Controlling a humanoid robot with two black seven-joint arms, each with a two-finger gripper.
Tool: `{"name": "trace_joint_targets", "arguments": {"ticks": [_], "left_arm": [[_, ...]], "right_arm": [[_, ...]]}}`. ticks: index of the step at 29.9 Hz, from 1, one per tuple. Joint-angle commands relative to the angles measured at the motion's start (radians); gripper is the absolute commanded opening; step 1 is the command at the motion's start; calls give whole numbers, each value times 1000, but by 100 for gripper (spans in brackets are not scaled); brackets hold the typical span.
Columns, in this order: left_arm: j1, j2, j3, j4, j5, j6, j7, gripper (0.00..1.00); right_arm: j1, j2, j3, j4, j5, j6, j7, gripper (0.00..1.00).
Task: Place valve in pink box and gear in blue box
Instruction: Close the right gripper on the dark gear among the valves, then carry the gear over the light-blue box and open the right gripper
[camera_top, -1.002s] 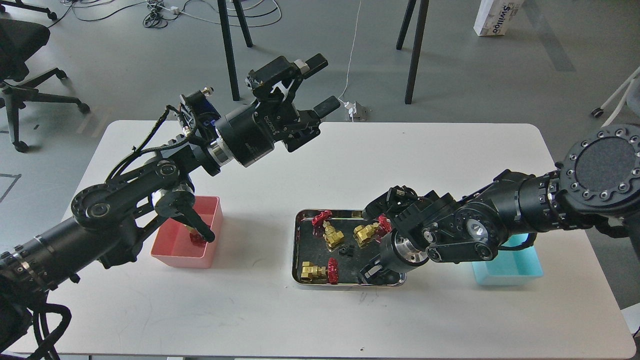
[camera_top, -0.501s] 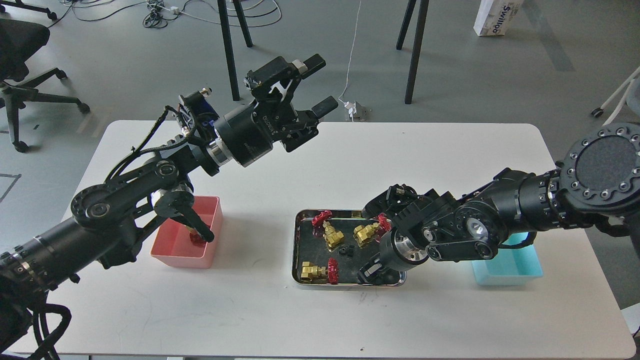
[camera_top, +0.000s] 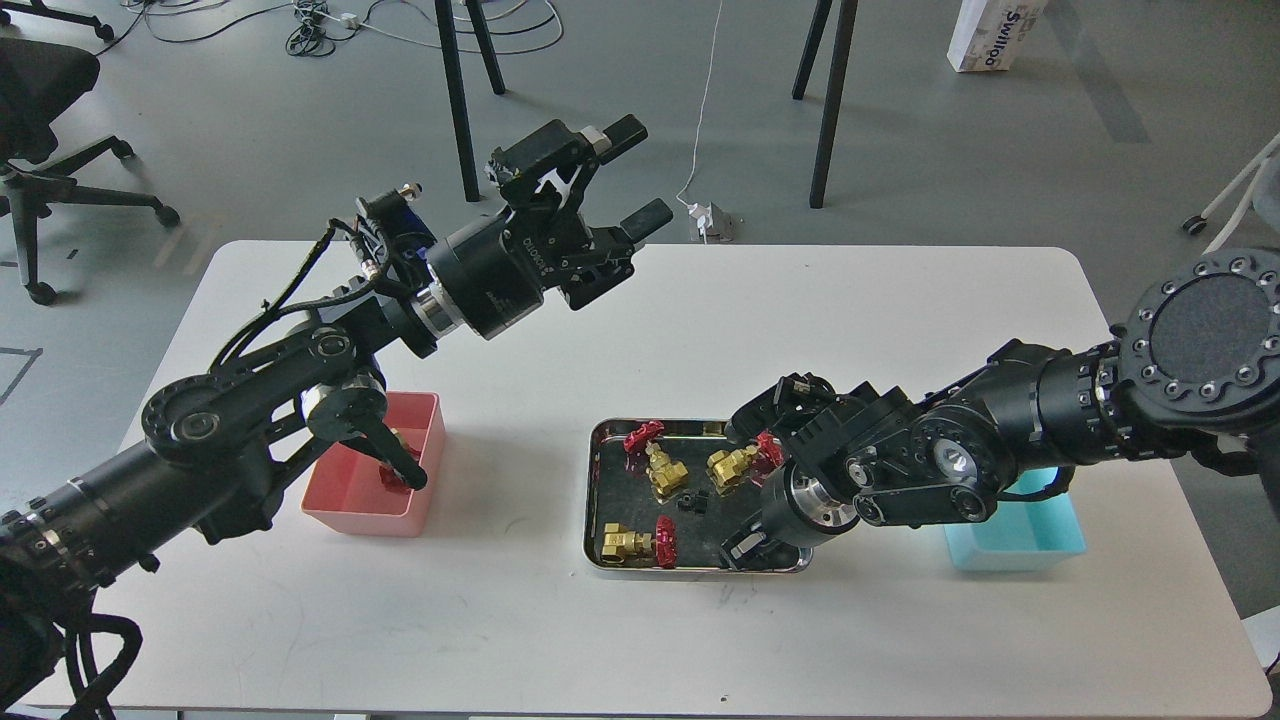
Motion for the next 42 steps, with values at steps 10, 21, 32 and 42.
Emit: {"name": "trace_joint_targets", "arguments": {"ticks": [10,21,32,42], "left_arm": [[0,0,-1,0,0,0,0,88],[2,0,1,0,0,0,0,88],[5,-14,-1,0,0,0,0,88],[3,-29,1,0,0,0,0,88]], "right_arm": [[0,0,-9,2,-8,6,0,29],[20,0,-11,13,-9,7,0,20],[170,-17,3,161,-6,7,0,18],[279,-591,3,299,-104,12,0,18]]}}
